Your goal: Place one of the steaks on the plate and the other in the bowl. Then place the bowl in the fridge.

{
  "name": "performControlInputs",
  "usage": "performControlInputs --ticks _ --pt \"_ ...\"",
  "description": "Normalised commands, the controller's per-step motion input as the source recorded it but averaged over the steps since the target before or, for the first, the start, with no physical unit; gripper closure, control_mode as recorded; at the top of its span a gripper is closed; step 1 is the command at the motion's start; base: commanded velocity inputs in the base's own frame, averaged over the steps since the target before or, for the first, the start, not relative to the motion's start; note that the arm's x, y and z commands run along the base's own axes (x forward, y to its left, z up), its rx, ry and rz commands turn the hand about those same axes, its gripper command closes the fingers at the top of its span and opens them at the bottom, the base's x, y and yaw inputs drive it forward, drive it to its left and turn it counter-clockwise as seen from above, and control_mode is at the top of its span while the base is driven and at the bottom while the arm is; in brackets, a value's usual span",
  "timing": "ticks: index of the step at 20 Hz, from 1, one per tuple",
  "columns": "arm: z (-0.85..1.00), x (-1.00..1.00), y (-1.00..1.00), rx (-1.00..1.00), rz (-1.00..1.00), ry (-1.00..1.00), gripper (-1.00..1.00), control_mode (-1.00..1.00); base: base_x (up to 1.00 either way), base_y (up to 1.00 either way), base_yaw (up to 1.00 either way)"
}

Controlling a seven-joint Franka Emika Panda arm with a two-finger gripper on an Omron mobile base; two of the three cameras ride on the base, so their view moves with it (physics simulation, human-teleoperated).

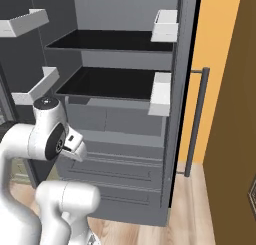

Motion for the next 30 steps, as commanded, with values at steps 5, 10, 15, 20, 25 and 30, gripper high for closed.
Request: performControlInputs --ticks 5,10,15,20,25,30 --pt "-0.02 -0.28 0.18 0.0 0.0 0.0 -1.0 1.0 -0.12 0.13 0.0" --pt "0.0 0.0 0.0 0.0 0.0 0.0 -1.0 1.0 -0.33 0.95 -0.02" --pt "0.0 0.0 0.0 0.0 0.0 0.0 -1.0 1.0 -0.56 1.0 -0.04" --pt "0.0 0.0 0.0 0.0 0.0 0.0 -1.0 1.0 -0.47 1.0 -0.03" --pt "0.0 0.0 0.0 0.0 0.0 0.0 -1.0 1.0 0.04 1.0 -0.07" --pt "0.0 0.0 0.0 0.0 0.0 0.0 -1.0 1.0 0.57 1.0 -0.07"
